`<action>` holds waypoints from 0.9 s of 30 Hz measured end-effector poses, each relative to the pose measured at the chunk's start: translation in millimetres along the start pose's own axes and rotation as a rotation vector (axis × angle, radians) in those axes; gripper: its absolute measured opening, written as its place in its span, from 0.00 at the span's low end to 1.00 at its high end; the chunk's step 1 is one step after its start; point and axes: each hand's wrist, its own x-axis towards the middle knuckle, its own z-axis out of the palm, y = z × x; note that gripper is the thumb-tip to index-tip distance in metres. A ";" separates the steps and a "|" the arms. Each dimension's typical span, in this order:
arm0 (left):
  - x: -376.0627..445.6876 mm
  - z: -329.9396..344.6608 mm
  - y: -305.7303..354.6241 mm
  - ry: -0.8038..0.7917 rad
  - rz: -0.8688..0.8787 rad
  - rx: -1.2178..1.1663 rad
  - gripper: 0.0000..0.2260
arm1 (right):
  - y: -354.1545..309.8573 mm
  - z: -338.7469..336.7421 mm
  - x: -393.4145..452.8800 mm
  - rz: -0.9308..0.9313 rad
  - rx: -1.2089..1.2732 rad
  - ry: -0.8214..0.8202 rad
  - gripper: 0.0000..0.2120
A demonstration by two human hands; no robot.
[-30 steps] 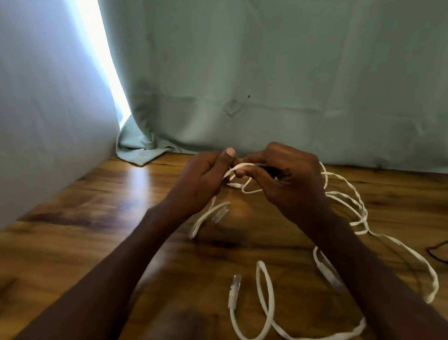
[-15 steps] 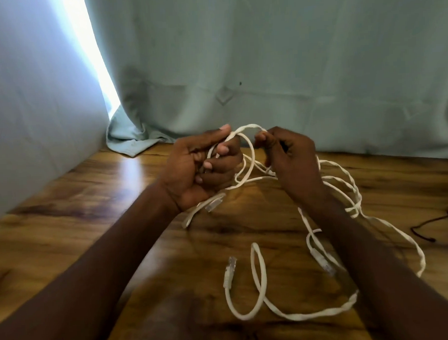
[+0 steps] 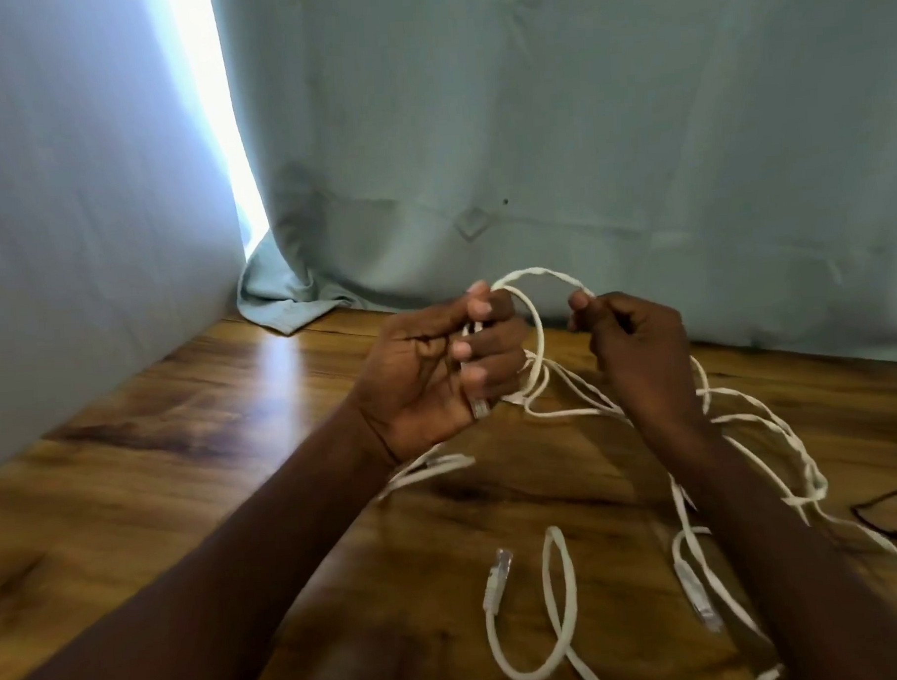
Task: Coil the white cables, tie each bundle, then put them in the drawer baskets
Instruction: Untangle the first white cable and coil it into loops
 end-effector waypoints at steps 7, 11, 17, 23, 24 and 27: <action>-15.5 -29.6 41.4 0.241 0.409 -0.288 0.08 | 8.3 18.3 -16.5 -0.224 -0.466 -0.521 0.10; -13.7 -32.7 44.9 0.382 0.590 -0.157 0.20 | -6.1 32.7 -30.1 -0.384 -0.500 -0.632 0.06; 5.5 -33.8 16.1 0.530 0.417 0.599 0.16 | -15.9 48.8 -43.0 -0.480 -0.380 -0.750 0.09; 1.3 -39.1 2.4 0.589 0.353 1.233 0.17 | -20.5 44.3 -42.1 -0.553 -0.311 -0.609 0.07; -0.2 -41.6 2.4 0.583 0.363 1.361 0.16 | -21.7 42.7 -40.8 -0.555 -0.286 -0.575 0.07; -1.8 -44.9 4.2 0.579 0.362 1.609 0.15 | -22.9 35.9 -33.4 -0.579 -0.259 -0.396 0.07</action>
